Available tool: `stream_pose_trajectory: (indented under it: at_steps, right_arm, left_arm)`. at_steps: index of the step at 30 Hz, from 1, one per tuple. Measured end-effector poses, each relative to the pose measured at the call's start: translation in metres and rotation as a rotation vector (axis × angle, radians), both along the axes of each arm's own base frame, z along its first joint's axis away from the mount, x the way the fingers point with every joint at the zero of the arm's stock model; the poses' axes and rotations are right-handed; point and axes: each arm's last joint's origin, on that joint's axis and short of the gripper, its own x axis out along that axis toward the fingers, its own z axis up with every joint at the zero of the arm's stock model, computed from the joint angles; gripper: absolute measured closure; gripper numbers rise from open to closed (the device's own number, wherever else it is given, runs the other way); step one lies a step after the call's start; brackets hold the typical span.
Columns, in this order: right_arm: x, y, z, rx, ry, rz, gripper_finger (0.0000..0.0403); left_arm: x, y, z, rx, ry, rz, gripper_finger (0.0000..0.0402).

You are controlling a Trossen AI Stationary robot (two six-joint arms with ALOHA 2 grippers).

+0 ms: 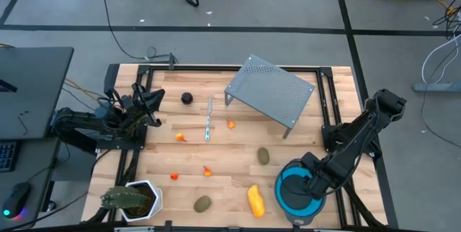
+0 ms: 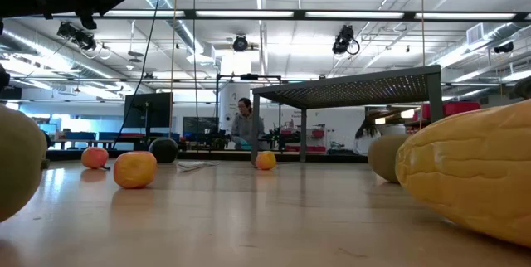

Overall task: Pick & Place Fruit
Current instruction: Put the blue strainer bowl on the shelf

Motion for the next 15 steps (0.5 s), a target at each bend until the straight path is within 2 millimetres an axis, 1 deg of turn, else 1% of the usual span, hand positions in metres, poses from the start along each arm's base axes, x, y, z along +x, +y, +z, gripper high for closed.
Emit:
stream_pose_trajectory:
  at_steps: [7, 13, 15]
  right_arm:
    - [-0.002, -0.002, -0.005, -0.006, 0.005, 0.019, 0.0132]
    - [-0.004, -0.004, -0.023, 0.018, -0.016, 0.020, 0.0150]
    - [-0.004, -0.005, -0.025, 0.025, -0.019, 0.019, 0.0156]
  left_arm:
    - [0.001, 0.000, -0.001, -0.018, 0.003, -0.008, 0.0370]
    - [0.002, 0.000, -0.004, -0.037, 0.022, -0.020, 0.0370]
    - [0.003, 0.000, -0.005, -0.037, 0.030, -0.020, 0.0370]
